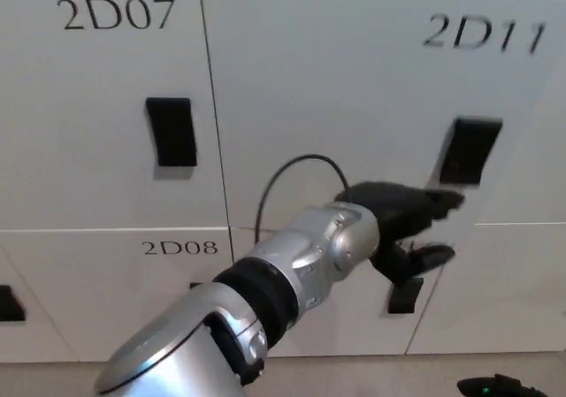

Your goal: The robot uses its left hand to push the door of an open cabinet towards the right and closes it

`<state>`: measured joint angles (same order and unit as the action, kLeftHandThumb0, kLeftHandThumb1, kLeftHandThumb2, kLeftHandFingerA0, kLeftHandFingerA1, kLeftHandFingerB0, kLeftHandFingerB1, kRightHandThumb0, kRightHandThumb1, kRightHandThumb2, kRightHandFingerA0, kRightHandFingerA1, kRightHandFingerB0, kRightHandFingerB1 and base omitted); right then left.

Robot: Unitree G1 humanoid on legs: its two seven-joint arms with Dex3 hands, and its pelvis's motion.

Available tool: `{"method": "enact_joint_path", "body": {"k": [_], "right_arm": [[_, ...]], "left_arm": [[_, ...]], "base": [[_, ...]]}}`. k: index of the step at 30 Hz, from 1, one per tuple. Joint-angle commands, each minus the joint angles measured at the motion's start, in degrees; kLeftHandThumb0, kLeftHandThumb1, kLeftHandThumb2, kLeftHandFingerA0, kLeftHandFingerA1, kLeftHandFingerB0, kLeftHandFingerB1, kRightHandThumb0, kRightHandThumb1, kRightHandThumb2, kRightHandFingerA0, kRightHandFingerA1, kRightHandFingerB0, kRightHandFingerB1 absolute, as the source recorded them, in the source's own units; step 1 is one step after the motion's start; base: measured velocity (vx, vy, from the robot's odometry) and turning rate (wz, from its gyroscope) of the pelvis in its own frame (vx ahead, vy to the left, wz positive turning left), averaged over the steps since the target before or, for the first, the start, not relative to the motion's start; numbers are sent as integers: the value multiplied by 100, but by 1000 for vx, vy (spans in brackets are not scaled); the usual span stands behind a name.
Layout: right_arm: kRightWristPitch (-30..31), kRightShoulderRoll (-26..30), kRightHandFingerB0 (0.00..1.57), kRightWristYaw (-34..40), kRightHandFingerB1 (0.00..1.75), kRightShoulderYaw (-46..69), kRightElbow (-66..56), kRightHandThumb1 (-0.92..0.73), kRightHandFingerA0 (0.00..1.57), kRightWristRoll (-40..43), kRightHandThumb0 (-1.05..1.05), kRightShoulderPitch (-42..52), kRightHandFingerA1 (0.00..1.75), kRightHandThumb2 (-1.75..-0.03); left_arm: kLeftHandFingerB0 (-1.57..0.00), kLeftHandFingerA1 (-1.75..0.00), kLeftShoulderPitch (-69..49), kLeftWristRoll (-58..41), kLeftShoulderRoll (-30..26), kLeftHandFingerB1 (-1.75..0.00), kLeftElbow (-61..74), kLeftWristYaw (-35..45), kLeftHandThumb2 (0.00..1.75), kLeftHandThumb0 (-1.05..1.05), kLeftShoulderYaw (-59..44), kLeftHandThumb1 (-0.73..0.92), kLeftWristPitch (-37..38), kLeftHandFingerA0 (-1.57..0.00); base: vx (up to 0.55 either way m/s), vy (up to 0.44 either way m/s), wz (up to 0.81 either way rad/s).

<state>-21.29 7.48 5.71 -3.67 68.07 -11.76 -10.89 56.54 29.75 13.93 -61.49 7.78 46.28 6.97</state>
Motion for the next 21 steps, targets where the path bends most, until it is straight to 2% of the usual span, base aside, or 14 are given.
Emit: {"method": "enact_joint_path", "body": {"k": [1, 3, 5, 7, 8, 9, 10, 12, 15, 16, 17, 18, 21], "right_arm": [[-340, 93, 20, 25, 30, 88, -71, -91, 26, 83, -58, 126, 35, -67], [-171, 79, 20, 94, 30, 117, -83, -92, 26, 93, -55, 231, 35, -67], [-180, 67, 20, 124, 30, 131, -121, -92, 26, 99, -55, 351, 35, -67], [-174, 66, 20, 123, 30, 134, -136, -92, 26, 96, -55, 358, 35, -67], [-117, 105, 21, 110, 29, 142, -88, -91, 26, 93, -58, 442, 34, -67], [-100, 116, 21, 106, 29, 144, -76, -91, 26, 92, -58, 466, 34, -67], [-83, 109, 21, 60, 29, 176, -60, -89, 26, 134, -60, 464, 33, -67], [-48, 119, 20, 53, 29, 160, -58, -90, 25, 116, -60, 453, 33, -67], [-31, 126, 20, 56, 29, 150, -65, -90, 25, 99, -60, 454, 33, -67], [-11, 92, 19, 89, 29, 120, -83, -90, 25, 69, -60, 401, 34, -66], [15, 49, 19, 130, 29, 82, -106, -90, 25, 31, -60, 335, 34, -66], [36, 43, 19, 145, 29, 57, -105, -90, 25, 2, -59, 257, 34, -67], [61, 48, 19, 156, 29, 27, -97, -90, 25, -29, -59, 159, 34, -67]], "left_arm": [[-9, -54, -490, 127, 137, -41, 881, 711, 81, -91, 302, 92, 424, -19], [-11, -47, -764, -9, -566, -35, 1322, 715, 80, -90, 37, 91, 390, -20], [-11, -47, -989, -67, -896, -35, 1623, 736, 80, -90, -150, 91, 306, -20], [-11, -47, -1051, -27, -922, -35, 1749, 788, 80, -90, -181, 91, 259, -20], [-17, -38, -1717, -365, -1730, -29, 2413, 741, 76, -84, -804, 92, 272, -26], [-17, -38, -1918, -454, -1961, -29, 2623, 737, 76, -84, -992, 92, 267, -26], [-18, -35, -2324, -792, -2432, -28, 2932, 885, 73, -80, -1496, 91, 189, -25], [-17, -36, -2668, -956, -2799, -29, 3301, 1047, 73, -80, -1850, 92, 59, -24], [-17, -36, -2846, -919, -2883, -29, 3572, 1168, 73, -80, -2008, 92, -47, -24], [-19, -35, -3189, -1066, -3310, -29, 3482, 1027, 69, -71, -2363, 92, 321, -27], [-19, -35, -3632, -1244, -3840, -29, 3397, 867, 69, -71, -2824, 92, 765, -27], [-19, -35, -3848, -1372, -4061, -30, 3220, 748, 69, -66, -3108, 92, 993, -27], [-19, -35, -4074, -1487, -4218, -30, 3022, 661, 69, -66, -3457, 92, 1207, -27]], "base": [[156, 164, 3], [156, 188, -1], [205, 225, -14], [211, 148, 21], [211, 149, 8], [179, 105, 8], [167, 47, 4], [186, 31, 4], [166, -3, 1], [150, -28, -27], [165, -1, -22], [163, 5, -23], [72, 20, -11]]}}
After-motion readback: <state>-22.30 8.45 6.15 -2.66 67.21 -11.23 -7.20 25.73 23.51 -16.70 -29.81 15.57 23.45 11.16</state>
